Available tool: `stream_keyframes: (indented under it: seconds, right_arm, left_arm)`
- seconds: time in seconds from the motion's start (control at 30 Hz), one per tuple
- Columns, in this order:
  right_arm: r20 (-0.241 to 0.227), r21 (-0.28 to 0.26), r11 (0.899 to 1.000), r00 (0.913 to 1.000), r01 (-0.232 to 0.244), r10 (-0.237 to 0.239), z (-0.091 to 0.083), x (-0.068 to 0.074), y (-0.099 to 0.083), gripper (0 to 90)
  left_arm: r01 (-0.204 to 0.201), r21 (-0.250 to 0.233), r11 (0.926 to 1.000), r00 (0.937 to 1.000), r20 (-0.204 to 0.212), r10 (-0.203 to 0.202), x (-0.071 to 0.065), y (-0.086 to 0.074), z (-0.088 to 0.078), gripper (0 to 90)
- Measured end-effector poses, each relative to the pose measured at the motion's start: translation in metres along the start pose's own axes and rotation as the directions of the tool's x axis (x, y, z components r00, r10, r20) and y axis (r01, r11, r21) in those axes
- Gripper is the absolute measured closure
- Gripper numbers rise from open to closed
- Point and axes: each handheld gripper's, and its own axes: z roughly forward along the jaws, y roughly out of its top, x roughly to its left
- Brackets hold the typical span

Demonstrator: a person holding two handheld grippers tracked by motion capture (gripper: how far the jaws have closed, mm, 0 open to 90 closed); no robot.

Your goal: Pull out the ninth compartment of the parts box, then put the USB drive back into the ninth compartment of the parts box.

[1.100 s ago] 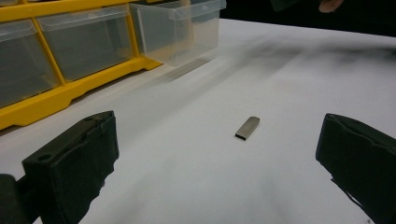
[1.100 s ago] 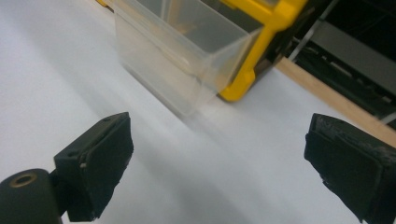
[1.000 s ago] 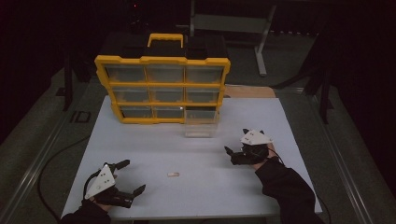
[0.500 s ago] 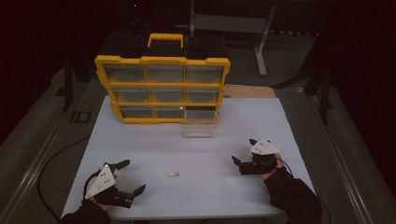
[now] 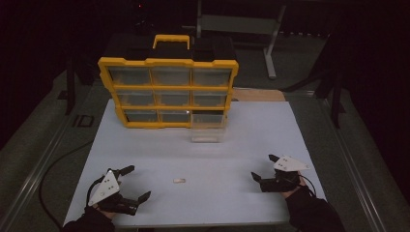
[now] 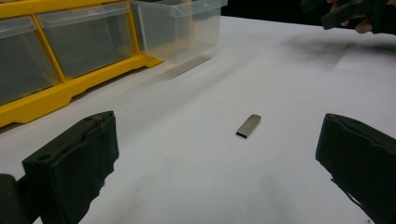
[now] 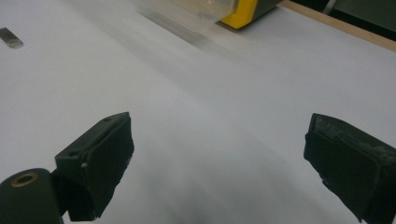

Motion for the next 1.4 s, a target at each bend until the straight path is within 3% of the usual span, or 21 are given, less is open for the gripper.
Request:
stream_keyframes:
  seconds: [0.2, 0.43, 0.57, 0.97, 1.33, 1.4]
  right_arm:
    - [0.007, -0.018, 1.000, 0.9997, -0.025, 0.025, -0.011, -0.004, -0.009, 7.8]
    - [0.017, -0.018, 1.000, 0.9999, 0.001, 0.000, -0.007, -0.001, -0.008, 7.9]
    - [-0.011, -0.005, 1.000, 0.9999, 0.006, -0.006, -0.008, 0.000, -0.009, 7.9]
    - [-0.014, -0.015, 1.000, 0.9996, 0.026, -0.026, -0.007, 0.003, -0.009, 7.9]
    - [-0.014, -0.025, 0.999, 0.9992, 0.038, -0.039, -0.009, 0.008, -0.007, 7.9]
    - [-0.013, -0.029, 0.999, 0.9992, 0.039, -0.039, -0.010, 0.007, -0.007, 7.9]
  left_arm:
    - [-0.001, 0.003, 1.0000, 1.0000, 0.002, 0.001, 0.000, 0.000, 0.000, 0.0]
    - [-0.001, 0.006, 1.0000, 1.0000, 0.001, 0.001, 0.000, 0.000, 0.000, 0.0]
    - [0.001, 0.011, 0.9999, 0.9999, 0.012, -0.001, 0.000, 0.000, 0.001, 0.0]
    - [-0.001, 0.025, 0.9997, 0.9999, 0.010, 0.001, 0.000, -0.001, 0.001, 0.0]
    - [0.006, 0.037, 0.9993, 0.9999, -0.011, -0.005, 0.003, 0.002, 0.001, 0.0]
    - [0.029, 0.035, 0.9990, 0.9993, -0.026, -0.028, 0.007, 0.002, 0.000, 0.0]
